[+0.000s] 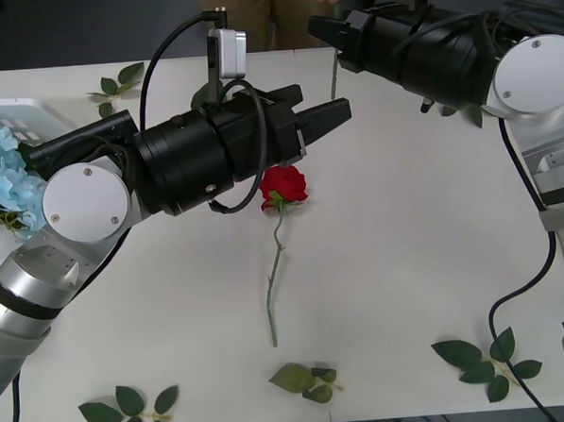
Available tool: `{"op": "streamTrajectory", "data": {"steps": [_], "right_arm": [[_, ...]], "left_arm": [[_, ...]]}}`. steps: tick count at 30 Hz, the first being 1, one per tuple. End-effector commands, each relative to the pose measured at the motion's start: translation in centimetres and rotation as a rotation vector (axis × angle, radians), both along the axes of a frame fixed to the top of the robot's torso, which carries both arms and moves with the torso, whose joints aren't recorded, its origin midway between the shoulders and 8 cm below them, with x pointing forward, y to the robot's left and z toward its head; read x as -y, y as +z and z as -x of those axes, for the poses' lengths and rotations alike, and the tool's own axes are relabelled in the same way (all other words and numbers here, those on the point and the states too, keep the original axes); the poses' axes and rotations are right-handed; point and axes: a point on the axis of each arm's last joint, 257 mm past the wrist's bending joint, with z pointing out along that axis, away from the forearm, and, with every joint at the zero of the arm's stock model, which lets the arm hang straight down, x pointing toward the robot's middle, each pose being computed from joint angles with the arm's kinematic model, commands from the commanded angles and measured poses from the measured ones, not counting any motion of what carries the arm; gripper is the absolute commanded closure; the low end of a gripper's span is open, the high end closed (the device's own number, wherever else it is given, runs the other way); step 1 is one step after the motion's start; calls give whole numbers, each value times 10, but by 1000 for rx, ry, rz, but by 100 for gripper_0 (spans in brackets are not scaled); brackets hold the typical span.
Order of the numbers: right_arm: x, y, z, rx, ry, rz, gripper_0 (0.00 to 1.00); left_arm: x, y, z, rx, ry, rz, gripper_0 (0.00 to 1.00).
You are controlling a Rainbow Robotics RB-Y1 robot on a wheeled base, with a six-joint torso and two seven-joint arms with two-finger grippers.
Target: Place the red flowers into the right box and the blue flowers into the left box. If a person shows an open palm, hand one flower to the person first, then continue sorting.
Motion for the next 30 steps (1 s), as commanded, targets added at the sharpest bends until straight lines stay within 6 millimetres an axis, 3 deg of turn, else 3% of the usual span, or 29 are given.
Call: {"op": "streamTrajectory", "data": {"steps": [1, 10, 13, 18, 22, 23, 24, 30], "right_arm": [[40, 22, 8, 9, -1, 27, 0], [141, 10, 44, -124, 17, 91, 0], [161, 1, 53, -158, 10, 96, 0], [189, -40, 66, -256, -17, 179, 0], [202, -92, 69, -339, -51, 320, 0], [202, -92, 69, -339, -51, 320, 0], [201, -114, 69, -363, -58, 375, 0], [175, -153, 67, -371, -39, 442, 0]], "left_arm": [[10, 18, 10, 74, -27, -9, 0], [10, 16, 10, 73, -27, -10, 0], [10, 15, 10, 68, -27, -8, 0], [5, -3, 13, -24, -47, -9, 0], [-7, -38, 13, -144, -48, -72, 0], [-7, -38, 13, -144, -48, -72, 0], [-19, -57, 9, -193, -30, -125, 0], [-66, -106, 6, -375, 11, -322, 0]]}}
